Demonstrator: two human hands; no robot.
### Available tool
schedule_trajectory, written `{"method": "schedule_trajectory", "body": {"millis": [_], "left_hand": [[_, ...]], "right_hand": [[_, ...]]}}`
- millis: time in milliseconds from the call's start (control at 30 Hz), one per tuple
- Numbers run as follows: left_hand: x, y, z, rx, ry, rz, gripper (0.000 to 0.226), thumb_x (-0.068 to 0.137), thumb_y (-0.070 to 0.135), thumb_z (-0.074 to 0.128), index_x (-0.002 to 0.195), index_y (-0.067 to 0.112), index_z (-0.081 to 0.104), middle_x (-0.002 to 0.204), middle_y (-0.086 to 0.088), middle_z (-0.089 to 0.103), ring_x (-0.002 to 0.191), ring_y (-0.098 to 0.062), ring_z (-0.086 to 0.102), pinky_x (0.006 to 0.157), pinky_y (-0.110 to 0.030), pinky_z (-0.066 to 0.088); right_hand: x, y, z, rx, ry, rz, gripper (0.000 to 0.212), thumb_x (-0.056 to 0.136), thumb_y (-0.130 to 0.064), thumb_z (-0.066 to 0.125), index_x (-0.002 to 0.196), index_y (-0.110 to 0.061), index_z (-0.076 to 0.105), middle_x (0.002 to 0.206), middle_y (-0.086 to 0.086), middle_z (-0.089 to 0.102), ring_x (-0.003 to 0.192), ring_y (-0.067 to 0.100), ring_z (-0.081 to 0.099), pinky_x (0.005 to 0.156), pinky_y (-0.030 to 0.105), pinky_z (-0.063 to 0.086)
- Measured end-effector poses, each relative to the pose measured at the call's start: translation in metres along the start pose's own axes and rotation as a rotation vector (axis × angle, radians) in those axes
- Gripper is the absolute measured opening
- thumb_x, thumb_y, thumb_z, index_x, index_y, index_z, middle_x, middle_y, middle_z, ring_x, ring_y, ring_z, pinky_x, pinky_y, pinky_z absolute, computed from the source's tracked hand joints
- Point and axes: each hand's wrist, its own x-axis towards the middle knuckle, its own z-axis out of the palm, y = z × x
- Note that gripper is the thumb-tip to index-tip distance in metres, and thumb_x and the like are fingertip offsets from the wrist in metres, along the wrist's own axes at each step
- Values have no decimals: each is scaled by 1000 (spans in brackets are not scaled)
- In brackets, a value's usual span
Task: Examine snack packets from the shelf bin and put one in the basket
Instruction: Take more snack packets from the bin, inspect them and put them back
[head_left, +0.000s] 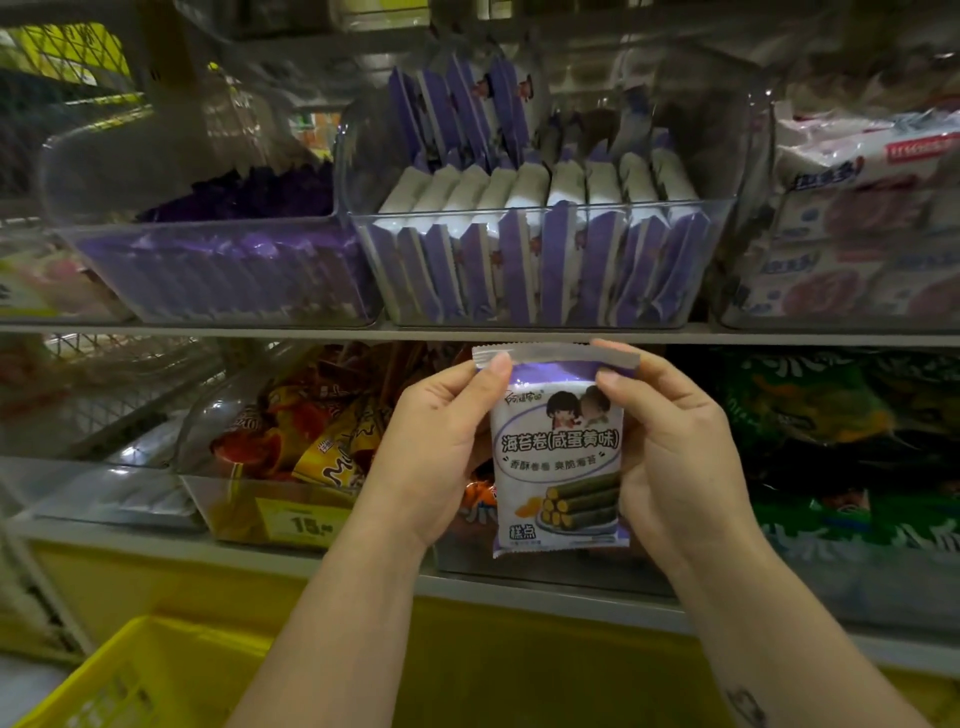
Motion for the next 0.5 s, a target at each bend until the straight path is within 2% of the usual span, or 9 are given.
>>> {"method": "schedule_trajectory", "body": {"millis": [100, 167, 233, 300, 400, 500], "left_hand": [[-1, 0, -1, -9, 0, -18, 33, 87, 39, 55, 96, 17, 77, 102, -14, 74, 96, -25, 70, 88, -41, 56], [-2, 0, 1, -40, 2, -26, 31, 87, 38, 54, 93, 19, 78, 99, -12, 75, 93, -22, 72, 81, -37, 59], [-2, 2, 2, -99, 30, -34, 29, 86, 36, 55, 89, 19, 78, 95, -13, 76, 86, -21, 73, 70, -34, 60], [-2, 5, 0, -149, 81, -33, 30, 85, 36, 55, 88, 17, 78, 94, -15, 75, 85, -24, 74, 67, -35, 60], [-1, 8, -2, -200, 122, -37, 31, 83, 37, 56, 89, 16, 78, 99, -17, 75, 89, -26, 73, 68, -37, 60], [-2, 9, -5, -182, 102, -47, 32, 84, 40, 56, 92, 20, 79, 102, -14, 75, 94, -26, 73, 74, -42, 61]], "right_hand": [[2, -1, -3, 22, -48, 48, 25, 86, -9, 59, 78, -22, 79, 80, 9, 76, 76, 21, 74, 59, 30, 58], [3, -2, -6, 26, -104, 87, 17, 80, -22, 62, 81, -20, 79, 83, 10, 76, 79, 21, 74, 61, 31, 58], [5, -3, -11, -62, -160, 132, 28, 80, -37, 60, 90, -18, 78, 93, 11, 76, 88, 23, 73, 68, 34, 59], [6, -7, -16, -228, -272, 202, 40, 81, -49, 57, 102, -20, 75, 104, 10, 74, 98, 25, 71, 76, 37, 59], [4, -15, -22, -358, -518, 399, 38, 80, -43, 66, 109, -19, 72, 110, 12, 73, 102, 27, 70, 80, 37, 58], [1, -18, -25, -342, -567, 483, 30, 85, -32, 64, 107, -15, 72, 109, 17, 72, 100, 28, 70, 85, 38, 58]]}}
